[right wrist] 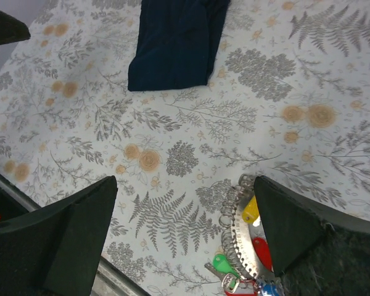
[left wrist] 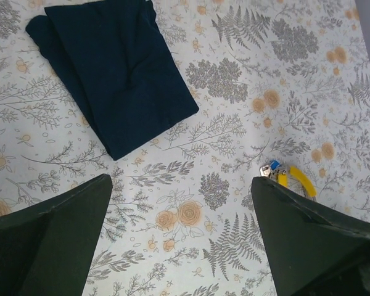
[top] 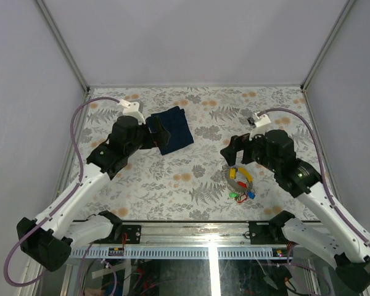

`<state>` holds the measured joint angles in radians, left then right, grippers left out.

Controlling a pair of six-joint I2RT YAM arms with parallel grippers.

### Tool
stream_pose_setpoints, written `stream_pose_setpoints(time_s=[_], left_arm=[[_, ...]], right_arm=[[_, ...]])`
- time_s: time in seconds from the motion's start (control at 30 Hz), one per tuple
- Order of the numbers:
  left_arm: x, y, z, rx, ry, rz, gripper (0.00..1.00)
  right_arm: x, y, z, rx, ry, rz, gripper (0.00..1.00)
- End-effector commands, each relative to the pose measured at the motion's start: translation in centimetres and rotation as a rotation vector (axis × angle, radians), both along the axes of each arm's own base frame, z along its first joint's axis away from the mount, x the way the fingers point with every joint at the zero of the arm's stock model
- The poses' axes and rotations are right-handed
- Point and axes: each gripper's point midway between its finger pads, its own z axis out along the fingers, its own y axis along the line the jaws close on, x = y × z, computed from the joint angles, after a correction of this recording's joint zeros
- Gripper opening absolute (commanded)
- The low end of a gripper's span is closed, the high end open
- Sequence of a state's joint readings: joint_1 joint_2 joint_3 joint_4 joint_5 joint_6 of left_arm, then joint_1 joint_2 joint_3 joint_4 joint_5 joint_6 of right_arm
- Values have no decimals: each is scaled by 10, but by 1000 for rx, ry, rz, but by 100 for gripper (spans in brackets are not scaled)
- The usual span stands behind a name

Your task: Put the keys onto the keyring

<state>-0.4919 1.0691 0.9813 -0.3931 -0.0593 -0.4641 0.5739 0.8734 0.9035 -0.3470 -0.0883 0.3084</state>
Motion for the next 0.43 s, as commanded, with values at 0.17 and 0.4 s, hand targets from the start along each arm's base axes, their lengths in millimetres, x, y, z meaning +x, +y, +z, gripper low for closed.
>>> stream_pose_setpoints(time_s=[0.17, 0.4], left_arm=[[-1, 29, 45, -58, -194, 132, 100], [-5, 34, 49, -62, -222, 142, 100]], right_arm=[[-13, -50, 45, 3, -224, -152, 99], [-11, -52, 47, 22, -230, -177, 99]])
